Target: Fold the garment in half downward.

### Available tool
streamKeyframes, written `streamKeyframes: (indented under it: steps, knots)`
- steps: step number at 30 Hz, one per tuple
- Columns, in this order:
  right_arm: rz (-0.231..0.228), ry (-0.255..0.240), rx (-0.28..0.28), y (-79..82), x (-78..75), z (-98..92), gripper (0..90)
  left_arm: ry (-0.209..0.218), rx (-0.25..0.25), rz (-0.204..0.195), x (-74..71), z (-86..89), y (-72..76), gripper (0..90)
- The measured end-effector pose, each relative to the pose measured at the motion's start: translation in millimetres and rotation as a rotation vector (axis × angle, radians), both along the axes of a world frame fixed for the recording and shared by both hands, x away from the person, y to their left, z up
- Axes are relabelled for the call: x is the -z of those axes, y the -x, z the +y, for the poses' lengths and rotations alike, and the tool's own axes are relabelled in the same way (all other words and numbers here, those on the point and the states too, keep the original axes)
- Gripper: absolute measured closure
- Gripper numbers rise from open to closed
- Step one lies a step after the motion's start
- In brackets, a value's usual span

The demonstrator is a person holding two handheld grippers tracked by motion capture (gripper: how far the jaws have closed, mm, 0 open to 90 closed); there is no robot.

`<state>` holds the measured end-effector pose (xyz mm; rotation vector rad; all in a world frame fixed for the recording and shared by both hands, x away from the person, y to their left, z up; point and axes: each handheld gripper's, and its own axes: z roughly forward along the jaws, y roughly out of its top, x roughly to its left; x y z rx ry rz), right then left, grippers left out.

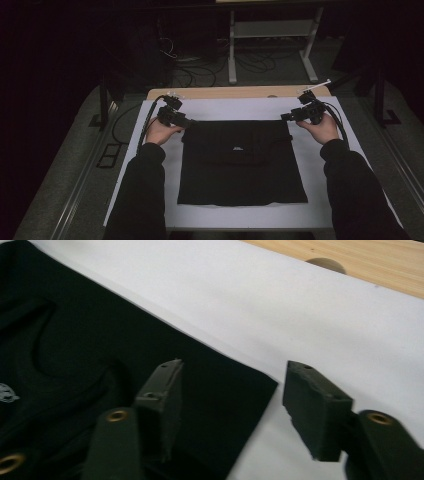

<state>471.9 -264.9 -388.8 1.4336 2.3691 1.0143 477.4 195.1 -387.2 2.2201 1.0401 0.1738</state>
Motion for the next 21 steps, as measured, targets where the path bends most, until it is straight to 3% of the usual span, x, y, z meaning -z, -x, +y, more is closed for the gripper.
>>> streamKeyframes:
  steps: [8,13,15,21]
  knots:
    - [0.01,-0.026,-0.037,3.7,-0.7,9.0,18.4,0.066,0.021,-0.002,2.4,4.3,7.6,11.7]
    - [0.002,-0.037,-0.075,7.2,-2.7,12.9,10.1,0.104,0.028,0.012,4.2,1.8,10.0,0.0]
    - [0.007,-0.037,-0.078,8.2,-3.2,14.6,0.9,0.123,0.038,0.004,3.9,0.1,11.5,0.0]
    - [-0.003,-0.057,-0.095,10.9,-4.0,16.8,0.0,0.147,0.059,-0.033,1.1,-8.1,14.6,0.0]
